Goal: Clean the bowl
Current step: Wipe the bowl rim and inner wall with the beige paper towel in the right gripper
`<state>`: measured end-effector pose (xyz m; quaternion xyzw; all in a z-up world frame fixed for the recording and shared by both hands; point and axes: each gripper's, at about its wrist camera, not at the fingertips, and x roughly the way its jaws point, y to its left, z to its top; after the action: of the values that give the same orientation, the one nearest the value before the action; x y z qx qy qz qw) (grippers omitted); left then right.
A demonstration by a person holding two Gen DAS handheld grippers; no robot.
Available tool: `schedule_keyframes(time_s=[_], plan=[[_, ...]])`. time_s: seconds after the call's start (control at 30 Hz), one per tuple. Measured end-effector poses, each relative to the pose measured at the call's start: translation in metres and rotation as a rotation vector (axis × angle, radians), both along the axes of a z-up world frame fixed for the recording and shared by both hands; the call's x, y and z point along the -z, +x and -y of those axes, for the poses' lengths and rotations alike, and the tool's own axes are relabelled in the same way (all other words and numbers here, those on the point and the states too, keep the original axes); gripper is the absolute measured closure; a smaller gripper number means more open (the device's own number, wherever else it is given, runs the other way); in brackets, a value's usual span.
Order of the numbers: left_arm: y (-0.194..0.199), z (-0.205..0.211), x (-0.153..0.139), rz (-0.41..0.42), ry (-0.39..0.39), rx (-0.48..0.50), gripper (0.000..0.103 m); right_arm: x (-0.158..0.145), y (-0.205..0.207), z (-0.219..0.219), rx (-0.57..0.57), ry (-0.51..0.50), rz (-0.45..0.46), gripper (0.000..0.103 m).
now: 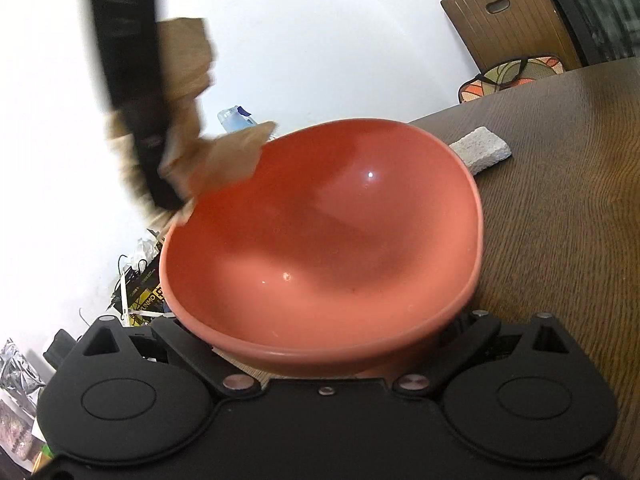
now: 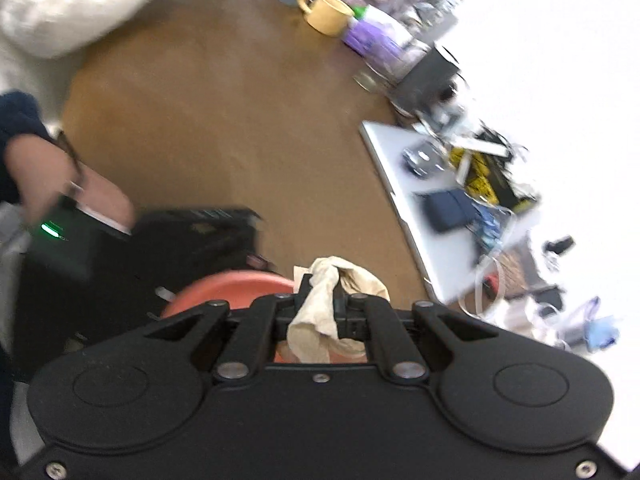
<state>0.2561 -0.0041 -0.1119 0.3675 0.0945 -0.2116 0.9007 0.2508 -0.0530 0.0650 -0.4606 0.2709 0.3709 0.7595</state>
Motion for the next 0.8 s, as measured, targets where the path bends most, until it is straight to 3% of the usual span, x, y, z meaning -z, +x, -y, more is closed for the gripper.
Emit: schedule_keyframes(time_s=[0.17, 0.47, 0.8], plan=[[0.0, 0.001, 0.0, 0.006, 0.002, 0.003, 0.005, 0.015, 0.01, 0.031, 0.099, -0.069, 0.058, 0.096], [-0.001, -0.003, -0.003, 0.003, 0.001, 0.003, 0.005, 0.047, -0.01, 0.07, 0.165, -0.16, -0.003, 0.096], [0.0, -0.004, -0.003, 0.001, 0.001, 0.002, 0.004, 0.061, -0.064, 0.052, 0.054, -0.242, -0.152, 0.096]])
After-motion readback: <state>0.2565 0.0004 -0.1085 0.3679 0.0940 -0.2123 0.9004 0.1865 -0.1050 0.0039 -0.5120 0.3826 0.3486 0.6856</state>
